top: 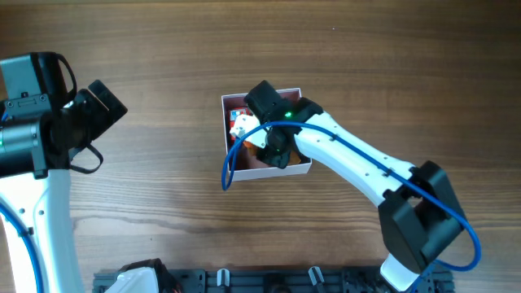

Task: Pack container
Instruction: 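Lower the bear into the box with the right gripper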

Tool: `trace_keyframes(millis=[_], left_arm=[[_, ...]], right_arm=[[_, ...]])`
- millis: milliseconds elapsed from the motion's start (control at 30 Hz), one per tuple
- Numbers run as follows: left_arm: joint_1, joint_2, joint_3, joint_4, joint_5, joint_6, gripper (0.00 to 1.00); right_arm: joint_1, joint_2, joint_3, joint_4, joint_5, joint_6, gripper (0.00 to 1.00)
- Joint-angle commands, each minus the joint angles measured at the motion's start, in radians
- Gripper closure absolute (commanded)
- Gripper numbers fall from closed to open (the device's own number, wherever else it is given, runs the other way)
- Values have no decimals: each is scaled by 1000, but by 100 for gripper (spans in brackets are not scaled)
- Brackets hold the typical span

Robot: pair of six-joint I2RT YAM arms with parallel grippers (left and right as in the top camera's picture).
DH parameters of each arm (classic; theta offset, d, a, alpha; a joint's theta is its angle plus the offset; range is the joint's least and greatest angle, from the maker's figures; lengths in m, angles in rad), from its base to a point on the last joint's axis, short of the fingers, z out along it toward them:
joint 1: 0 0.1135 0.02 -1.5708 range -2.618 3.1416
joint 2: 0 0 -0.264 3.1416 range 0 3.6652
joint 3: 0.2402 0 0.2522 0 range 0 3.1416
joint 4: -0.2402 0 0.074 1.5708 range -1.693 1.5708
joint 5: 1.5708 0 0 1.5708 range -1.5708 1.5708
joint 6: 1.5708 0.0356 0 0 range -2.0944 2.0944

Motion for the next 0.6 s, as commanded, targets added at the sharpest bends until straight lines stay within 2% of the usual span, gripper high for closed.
trace_keyframes(millis=[0, 33, 67, 100, 167, 367, 567], left_arm=[[7, -10, 12, -1, -9, 16, 0], [7, -10, 12, -1, -9, 16, 0], [7, -10, 12, -1, -10, 16, 0], [7, -10, 12, -1, -9, 16, 0], [7, -10, 12, -1, -10, 16, 0], [7, -10, 12, -2, -9, 16, 0], [7, -10, 12, 0, -10, 16, 0]], right_arm=[[21, 24, 13, 6, -42, -13, 66], [21, 23, 13, 5, -42, -11, 51], [21, 23, 13, 1, -42, -11, 40], [21, 23, 13, 0, -42, -11, 21], [21, 23, 13, 0, -42, -11, 11], [21, 23, 13, 29, -5, -13, 7], [24, -22, 23, 44, 21, -10, 9]])
